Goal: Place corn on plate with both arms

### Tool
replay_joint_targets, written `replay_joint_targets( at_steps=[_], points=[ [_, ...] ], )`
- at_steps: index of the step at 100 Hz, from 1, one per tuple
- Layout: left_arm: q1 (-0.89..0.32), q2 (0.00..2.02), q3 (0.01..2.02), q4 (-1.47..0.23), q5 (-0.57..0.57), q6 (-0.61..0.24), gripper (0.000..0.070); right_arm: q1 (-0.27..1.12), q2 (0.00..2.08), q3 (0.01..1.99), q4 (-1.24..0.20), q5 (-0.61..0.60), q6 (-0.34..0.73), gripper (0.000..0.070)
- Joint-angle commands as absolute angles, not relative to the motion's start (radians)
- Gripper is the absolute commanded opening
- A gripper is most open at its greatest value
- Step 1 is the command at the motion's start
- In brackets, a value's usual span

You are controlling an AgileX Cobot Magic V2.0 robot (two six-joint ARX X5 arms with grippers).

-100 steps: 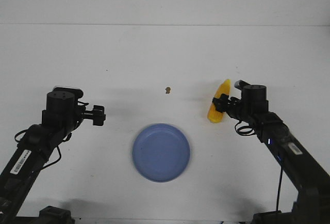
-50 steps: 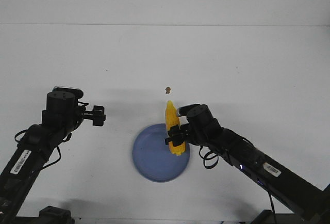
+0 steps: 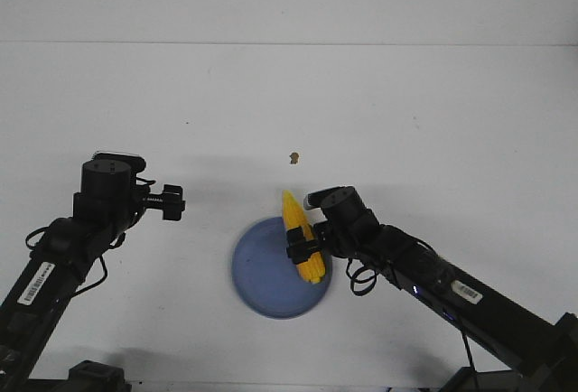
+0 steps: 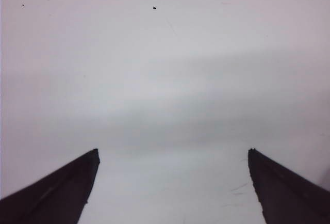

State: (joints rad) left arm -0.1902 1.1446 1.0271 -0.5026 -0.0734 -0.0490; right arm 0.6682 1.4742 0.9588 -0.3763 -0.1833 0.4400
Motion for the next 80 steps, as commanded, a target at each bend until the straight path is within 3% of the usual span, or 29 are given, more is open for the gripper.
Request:
replay_joint_targets(
  at_steps=[1,28,55,80],
  points=[
    [-0.191,1.148,1.037,-0.499,-0.074,-0.07,0.0586,0.662,1.481,0.97,-0.363,-0.183,0.413,0.054],
    [-0.19,1.104,1.037,-0.487,-0.074,-0.072,0.0585,0.517,1.295,0.97,-0.352,-0.173,0.33,0.054],
    [-0.189,0.991,1.037,-0.445,-0.074,-0.072,0.0585,0.266,0.968,0.966,-0.448,0.028,0.169,0.054],
    [-0.189,0.9,1.034,-0.445,-0.074,-0.072,0.0585,0.078,0.669,0.878,-0.466,0.034,0.096,0.054]
  ],
)
